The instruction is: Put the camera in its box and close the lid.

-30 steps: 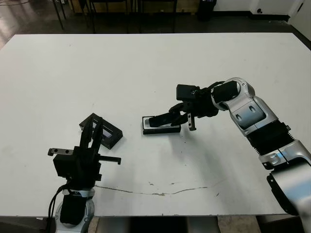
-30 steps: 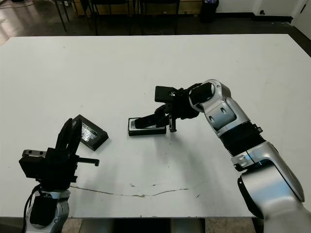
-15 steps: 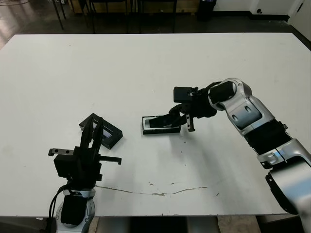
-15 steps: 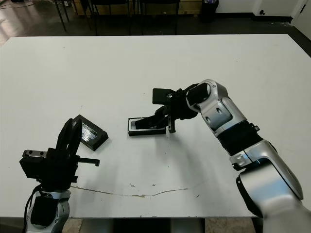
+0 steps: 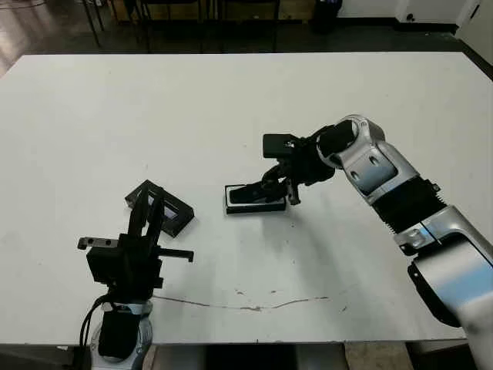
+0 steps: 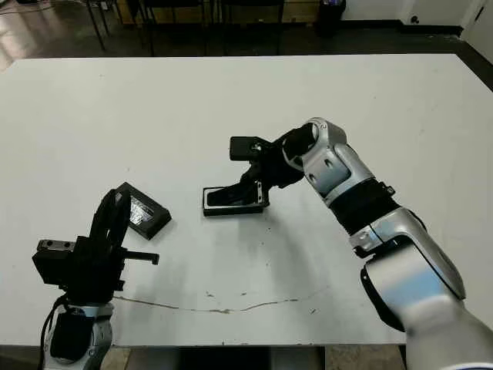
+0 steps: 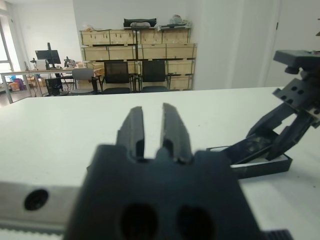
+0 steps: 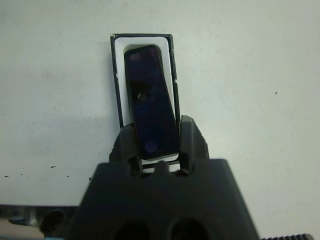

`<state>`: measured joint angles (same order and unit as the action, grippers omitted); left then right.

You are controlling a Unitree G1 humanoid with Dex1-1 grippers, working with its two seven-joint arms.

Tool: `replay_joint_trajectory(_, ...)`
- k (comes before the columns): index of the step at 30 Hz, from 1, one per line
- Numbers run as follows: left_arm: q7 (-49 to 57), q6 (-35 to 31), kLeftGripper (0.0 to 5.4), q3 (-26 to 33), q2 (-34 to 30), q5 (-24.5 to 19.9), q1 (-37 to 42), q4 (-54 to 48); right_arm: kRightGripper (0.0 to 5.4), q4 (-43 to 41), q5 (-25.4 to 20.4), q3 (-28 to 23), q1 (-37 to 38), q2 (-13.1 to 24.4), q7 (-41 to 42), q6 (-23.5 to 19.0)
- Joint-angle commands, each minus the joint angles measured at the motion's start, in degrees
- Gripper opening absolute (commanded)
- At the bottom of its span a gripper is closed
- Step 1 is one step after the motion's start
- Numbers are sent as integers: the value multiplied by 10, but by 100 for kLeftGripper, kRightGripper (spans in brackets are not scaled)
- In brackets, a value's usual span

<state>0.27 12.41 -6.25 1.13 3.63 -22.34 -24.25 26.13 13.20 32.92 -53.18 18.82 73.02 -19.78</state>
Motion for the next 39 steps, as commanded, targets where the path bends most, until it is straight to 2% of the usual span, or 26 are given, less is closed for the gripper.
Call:
replay_joint_trajectory(1, 6, 1, 0, -1, -1, 8, -14, 10, 10, 23, 0, 17, 8, -17, 13, 11)
replay_joint_trajectory(9, 7, 9, 0, -1, 0, 4, -17, 16, 10, 20, 13, 28, 16, -18, 17, 40)
replay_joint_trajectory(13, 7, 11, 0, -2, -1, 5, -16, 17, 10, 34, -9, 15, 18, -21, 40, 37)
replay_joint_trajectory(16, 6, 14, 0, -1, -3, 6, -15, 19, 69, 40, -18, 6, 16, -18, 45, 45)
replay_joint_trajectory(19, 6, 9, 0, 0, -3, 6, -16, 16, 137, 45, -26, -3, 17, -9, 51, 103)
replay_joint_trajectory(21, 6, 9, 0, 0, -2, 5, -16, 16, 180, 49, -28, -4, 14, -5, 56, 120)
replay_joint_trajectory(27, 5, 8, 0, 1, -3, 3, -17, 14, 311, 59, -30, -7, 3, -4, 77, 93)
replay_joint_trajectory(37, 6, 8, 0, 1, -2, 3, -15, 16, 536, 38, -4, -4, 9, 8, 51, 108)
replay_joint_trajectory(39, 7, 5, 0, 0, -2, 5, -15, 14, 539, 21, -2, -13, 14, 14, 39, 106)
